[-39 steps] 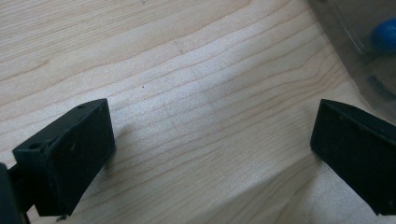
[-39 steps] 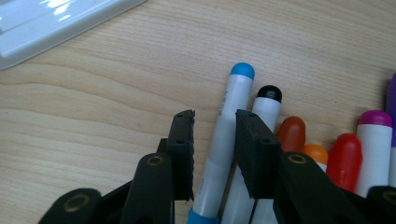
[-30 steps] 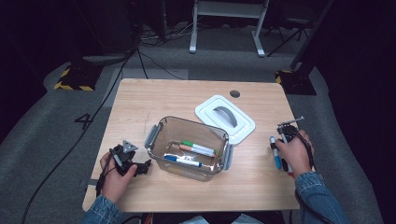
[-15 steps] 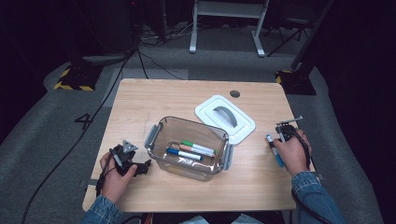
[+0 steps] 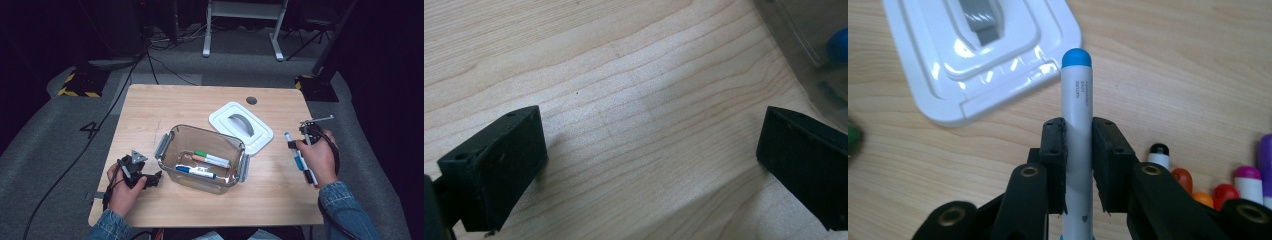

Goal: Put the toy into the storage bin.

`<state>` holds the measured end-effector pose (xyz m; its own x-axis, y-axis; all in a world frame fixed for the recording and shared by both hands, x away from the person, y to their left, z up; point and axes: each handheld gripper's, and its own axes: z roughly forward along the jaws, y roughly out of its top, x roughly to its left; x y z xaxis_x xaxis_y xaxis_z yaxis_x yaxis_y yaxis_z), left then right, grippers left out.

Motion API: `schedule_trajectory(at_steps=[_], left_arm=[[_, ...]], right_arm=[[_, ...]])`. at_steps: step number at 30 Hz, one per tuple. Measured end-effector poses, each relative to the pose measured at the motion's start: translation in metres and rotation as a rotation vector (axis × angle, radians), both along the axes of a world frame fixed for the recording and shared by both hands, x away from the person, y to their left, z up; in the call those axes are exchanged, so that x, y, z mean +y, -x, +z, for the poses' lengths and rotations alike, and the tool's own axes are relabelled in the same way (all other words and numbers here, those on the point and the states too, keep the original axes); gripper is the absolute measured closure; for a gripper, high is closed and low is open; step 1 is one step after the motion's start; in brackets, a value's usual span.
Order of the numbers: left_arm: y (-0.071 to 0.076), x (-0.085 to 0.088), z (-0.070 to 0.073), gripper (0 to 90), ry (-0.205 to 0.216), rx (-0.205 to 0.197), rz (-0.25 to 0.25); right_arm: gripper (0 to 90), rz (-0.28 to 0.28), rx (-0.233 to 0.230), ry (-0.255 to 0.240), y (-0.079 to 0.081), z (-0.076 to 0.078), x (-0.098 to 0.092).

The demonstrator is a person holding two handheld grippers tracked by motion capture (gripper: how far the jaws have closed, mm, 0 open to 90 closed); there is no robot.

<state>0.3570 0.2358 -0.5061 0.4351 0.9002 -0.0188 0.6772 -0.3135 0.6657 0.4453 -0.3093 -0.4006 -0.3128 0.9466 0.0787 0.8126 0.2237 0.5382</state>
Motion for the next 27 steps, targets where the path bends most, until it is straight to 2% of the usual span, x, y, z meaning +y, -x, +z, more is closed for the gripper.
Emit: schedule_trajectory(at_steps=[3,4,5,6,9,13,17,27], left_arm=[[0.0,0.0,0.0,0.1,-0.001,-0.001,0.0],[0.0,0.0,0.0,0.1,-0.001,-0.001,0.0],[0.0,0.0,0.0,0.1,0.0,0.0,0.0],[0.0,0.0,0.0,0.1,0.0,0.0,0.0],[0.0,0.0,0.0,0.1,0.0,0.0,0.0],[0.0,0.0,0.0,0.1,0.001,-0.001,-0.003],[0.001,0.002,0.0,0.2,0.0,0.003,-0.013],[0.001,0.002,0.0,0.2,-0.001,0.002,-0.015]], right_arm=[[76.8,0.033,-0.036,-0.011,0.002,0.018,0.008],[76.8,0.033,-0.036,-0.011,0.002,0.018,0.008],[76.8,0.049,-0.051,-0.014,0.003,0.027,0.013],[76.8,0.049,-0.051,-0.014,0.003,0.027,0.013],[76.8,0.084,-0.083,-0.024,0.006,0.041,0.024],[76.8,0.123,-0.111,-0.028,0.009,0.051,0.034],[76.8,0.184,-0.146,-0.029,0.015,0.065,0.053],[76.8,0.281,-0.192,-0.049,0.022,0.087,0.084]])
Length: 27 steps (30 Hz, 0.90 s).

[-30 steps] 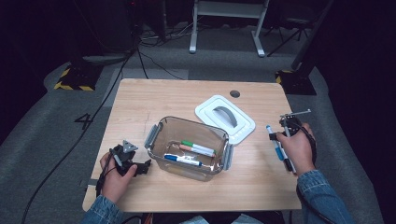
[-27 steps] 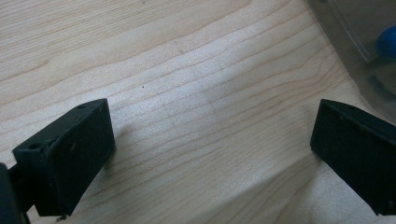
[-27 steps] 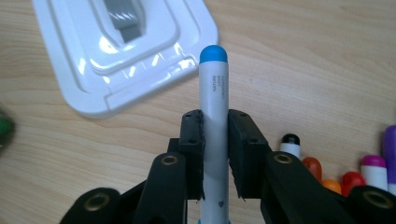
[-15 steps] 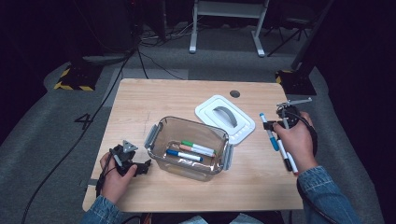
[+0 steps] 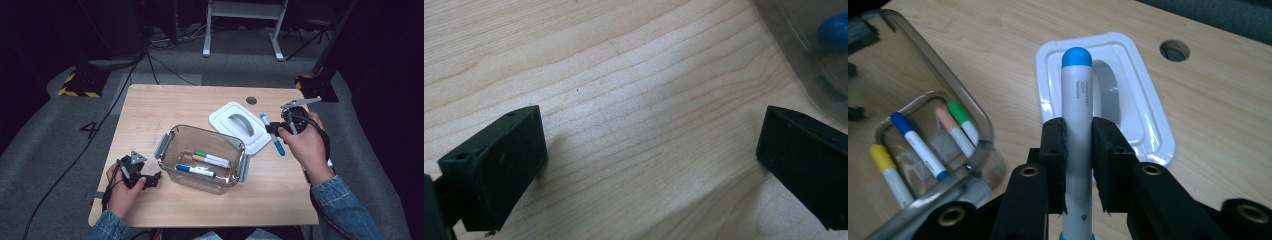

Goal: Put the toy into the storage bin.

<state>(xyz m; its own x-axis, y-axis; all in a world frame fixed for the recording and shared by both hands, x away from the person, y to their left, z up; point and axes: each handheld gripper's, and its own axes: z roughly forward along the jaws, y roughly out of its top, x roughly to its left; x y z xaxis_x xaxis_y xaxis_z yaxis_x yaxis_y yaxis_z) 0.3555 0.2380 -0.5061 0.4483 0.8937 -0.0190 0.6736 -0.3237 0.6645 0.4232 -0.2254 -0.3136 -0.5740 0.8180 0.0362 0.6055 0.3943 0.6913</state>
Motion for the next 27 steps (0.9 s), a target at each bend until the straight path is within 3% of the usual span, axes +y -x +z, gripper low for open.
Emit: schedule_trajectory(at_steps=[14,27], left_arm=[[0.0,0.0,0.0,0.1,-0.001,0.0,-0.002],[0.0,0.0,0.0,0.1,-0.001,0.003,-0.003]], right_arm=[[76.7,0.209,-0.038,-0.024,0.018,0.027,0.059],[76.8,0.372,-0.011,-0.032,0.026,0.024,0.108]])
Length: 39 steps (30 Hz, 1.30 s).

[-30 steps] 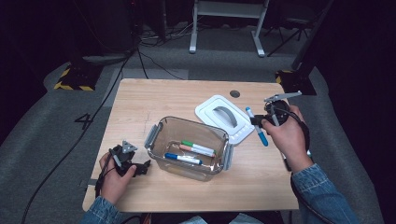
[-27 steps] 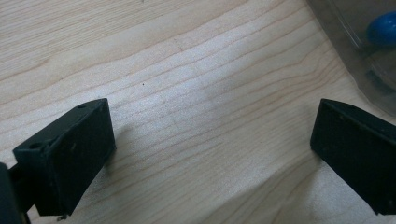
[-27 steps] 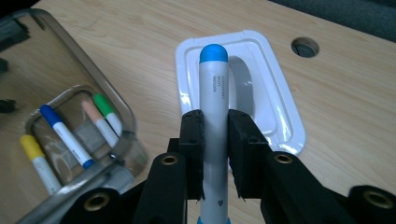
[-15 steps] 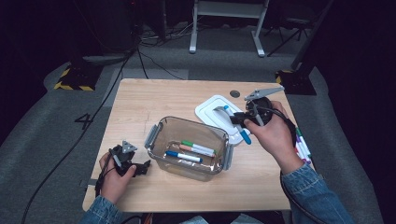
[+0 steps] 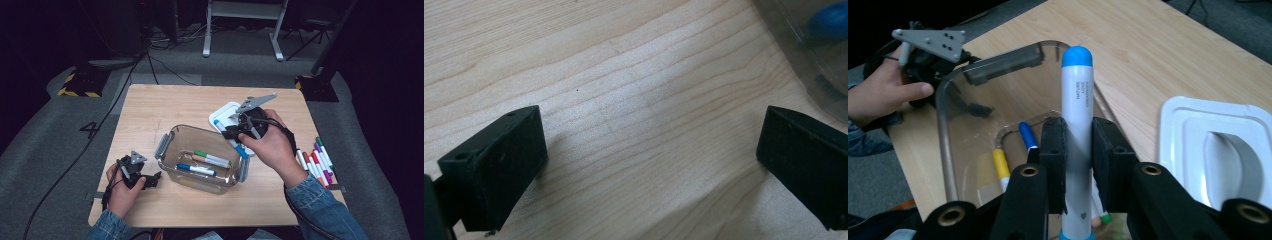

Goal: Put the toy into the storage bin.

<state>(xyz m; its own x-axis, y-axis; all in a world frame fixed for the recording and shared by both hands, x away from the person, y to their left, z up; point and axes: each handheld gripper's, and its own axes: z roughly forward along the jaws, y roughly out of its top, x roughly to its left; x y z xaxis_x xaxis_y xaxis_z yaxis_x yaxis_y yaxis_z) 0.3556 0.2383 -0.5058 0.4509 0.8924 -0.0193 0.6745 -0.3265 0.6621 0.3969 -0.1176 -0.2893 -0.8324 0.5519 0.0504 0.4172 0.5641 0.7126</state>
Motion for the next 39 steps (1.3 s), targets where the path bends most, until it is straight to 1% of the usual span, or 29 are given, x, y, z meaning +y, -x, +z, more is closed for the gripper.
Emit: schedule_trajectory(at_steps=[1,3,4,7,8,10,18,19,20,21,22,26,30,31,32,33,34,36,37,38,39], left_arm=[[0.0,0.0,0.0,0.1,0.0,-0.002,0.001],[0.0,0.0,0.0,0.1,0.0,0.0,0.0],[0.0,0.0,0.0,0.1,0.0,0.0,0.0],[0.0,0.0,0.0,0.1,0.0,0.0,-0.001],[0.0,0.0,0.0,0.1,0.0,0.0,0.0],[0.0,0.0,0.0,0.1,0.0,0.0,0.0],[0.0,0.0,0.0,0.1,0.0,0.0,0.0],[0.0,0.0,0.0,0.1,0.0,0.0,-0.001],[0.0,0.0,0.0,0.1,0.0,0.0,-0.001],[0.0,0.0,0.0,0.1,0.0,0.0,0.0],[0.0,0.0,0.0,0.1,0.0,0.0,0.0],[0.0,0.0,0.0,0.1,0.0,0.0,0.0],[0.0,0.0,0.0,0.1,0.0,0.0,-0.001],[0.0,0.0,0.0,0.1,0.0,-0.001,0.0],[0.0,0.0,0.0,0.1,0.0,-0.001,0.0],[0.0,0.0,0.0,0.1,0.0,0.0,0.0],[0.0,0.0,0.0,0.1,0.0,-0.001,0.0],[0.0,0.0,0.0,0.1,0.0,0.0,0.0],[0.0,0.0,0.0,0.1,0.0,0.0,0.0],[0.0,0.0,0.0,0.2,0.0,0.0,0.0],[0.0,0.0,0.0,0.1,0.0,0.0,0.0]], right_arm=[[76.8,0.007,0.007,0.002,0.0,-0.001,0.003],[76.8,0.041,0.013,0.009,0.001,-0.005,0.016],[76.8,0.041,0.013,0.009,0.001,-0.005,0.016],[76.7,0.078,0.02,0.017,0.002,-0.009,0.028],[76.7,0.1,0.027,0.028,0.002,-0.014,0.036],[76.7,0.108,0.03,0.032,0.002,-0.016,0.039],[76.7,0.173,0.067,0.075,-0.001,-0.037,0.066],[76.7,0.194,0.073,0.091,-0.002,-0.043,0.072],[76.7,0.194,0.073,0.091,-0.002,-0.043,0.072],[76.7,0.209,0.078,0.104,-0.003,-0.049,0.078],[76.7,0.209,0.078,0.104,-0.003,-0.049,0.078],[76.7,0.239,0.096,0.131,-0.004,-0.062,0.088],[76.7,0.248,0.126,0.158,-0.007,-0.075,0.097],[76.8,0.251,0.135,0.172,-0.008,-0.081,0.1],[76.8,0.251,0.135,0.172,-0.008,-0.081,0.1],[90.0,0.256,0.141,0.18,-0.009,-0.083,0.102],[90.0,0.261,0.137,0.182,-0.01,-0.084,0.102],[90.0,0.266,0.148,0.197,-0.011,-0.087,0.104],[90.0,0.262,0.147,0.207,-0.012,-0.089,0.104],[90.0,0.269,0.156,0.221,-0.012,-0.093,0.105],[90.0,0.269,0.156,0.221,-0.012,-0.093,0.105]])
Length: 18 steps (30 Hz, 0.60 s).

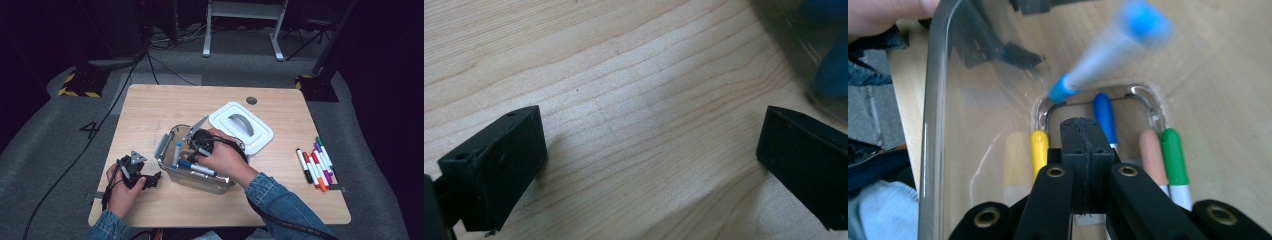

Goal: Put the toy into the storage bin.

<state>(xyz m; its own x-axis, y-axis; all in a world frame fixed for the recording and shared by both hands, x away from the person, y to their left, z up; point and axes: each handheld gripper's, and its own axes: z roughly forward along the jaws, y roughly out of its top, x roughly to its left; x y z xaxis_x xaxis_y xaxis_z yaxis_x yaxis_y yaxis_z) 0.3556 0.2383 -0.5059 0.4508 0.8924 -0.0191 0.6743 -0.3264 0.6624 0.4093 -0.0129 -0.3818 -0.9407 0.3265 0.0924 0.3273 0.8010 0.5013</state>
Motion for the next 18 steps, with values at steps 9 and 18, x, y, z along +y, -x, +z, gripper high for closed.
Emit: schedule_trajectory(at_steps=[9,18], left_arm=[[0.0,0.0,0.0,0.1,0.0,0.0,0.0],[0.0,0.0,0.0,0.1,0.0,0.0,0.0]], right_arm=[[84.5,-0.025,0.012,-0.009,-0.004,-0.004,-0.003],[62.2,-0.091,-0.11,-0.115,0.002,0.031,-0.033]])
